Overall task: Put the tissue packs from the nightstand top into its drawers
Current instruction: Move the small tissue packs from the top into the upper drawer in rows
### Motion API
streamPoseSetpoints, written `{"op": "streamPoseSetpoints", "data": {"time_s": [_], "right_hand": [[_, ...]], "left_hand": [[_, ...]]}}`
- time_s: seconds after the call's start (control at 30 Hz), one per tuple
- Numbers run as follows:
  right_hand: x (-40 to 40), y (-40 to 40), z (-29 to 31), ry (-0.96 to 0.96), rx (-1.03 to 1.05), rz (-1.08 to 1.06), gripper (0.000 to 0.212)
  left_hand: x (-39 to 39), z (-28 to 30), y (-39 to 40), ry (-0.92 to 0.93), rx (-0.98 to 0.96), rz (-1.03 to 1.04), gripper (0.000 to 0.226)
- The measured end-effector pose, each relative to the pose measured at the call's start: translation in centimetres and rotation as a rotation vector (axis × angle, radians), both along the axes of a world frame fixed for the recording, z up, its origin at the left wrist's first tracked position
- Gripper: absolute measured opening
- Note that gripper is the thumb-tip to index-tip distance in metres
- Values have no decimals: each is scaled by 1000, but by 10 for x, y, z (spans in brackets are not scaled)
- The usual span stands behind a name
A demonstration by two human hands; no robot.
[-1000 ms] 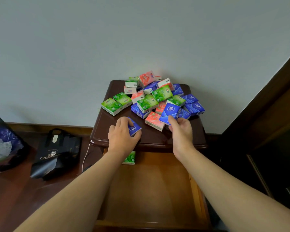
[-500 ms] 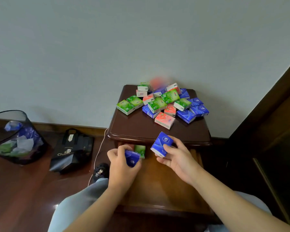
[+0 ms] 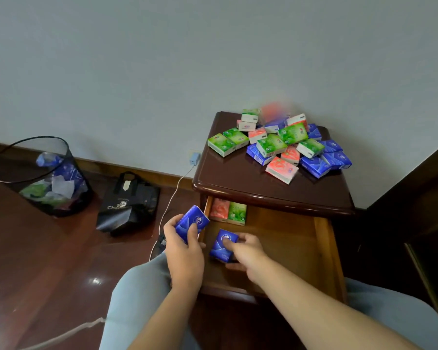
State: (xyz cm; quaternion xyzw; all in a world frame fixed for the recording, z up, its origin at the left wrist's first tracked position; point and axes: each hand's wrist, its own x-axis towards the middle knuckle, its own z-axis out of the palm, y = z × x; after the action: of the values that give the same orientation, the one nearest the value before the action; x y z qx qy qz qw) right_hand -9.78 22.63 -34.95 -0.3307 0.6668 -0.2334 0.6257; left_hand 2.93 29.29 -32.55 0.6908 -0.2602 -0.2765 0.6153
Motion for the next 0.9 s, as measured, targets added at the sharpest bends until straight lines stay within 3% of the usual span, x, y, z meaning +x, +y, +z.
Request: {"op": "streamPoseSetpoints", "data": {"time_s": [0.27,0.6,0.9], "right_hand": [[26,-14,-17,2,-44,-61,44],[26,-16,-26,140,-87,-33,39],[30,-15,-27,88,-105,-97,32]], "left_hand": [[-1,-1,-1,16,-7,-38,28],[-1,1,-1,51,13,-29,26],[-1,2,0,87,7,-21,29]]}}
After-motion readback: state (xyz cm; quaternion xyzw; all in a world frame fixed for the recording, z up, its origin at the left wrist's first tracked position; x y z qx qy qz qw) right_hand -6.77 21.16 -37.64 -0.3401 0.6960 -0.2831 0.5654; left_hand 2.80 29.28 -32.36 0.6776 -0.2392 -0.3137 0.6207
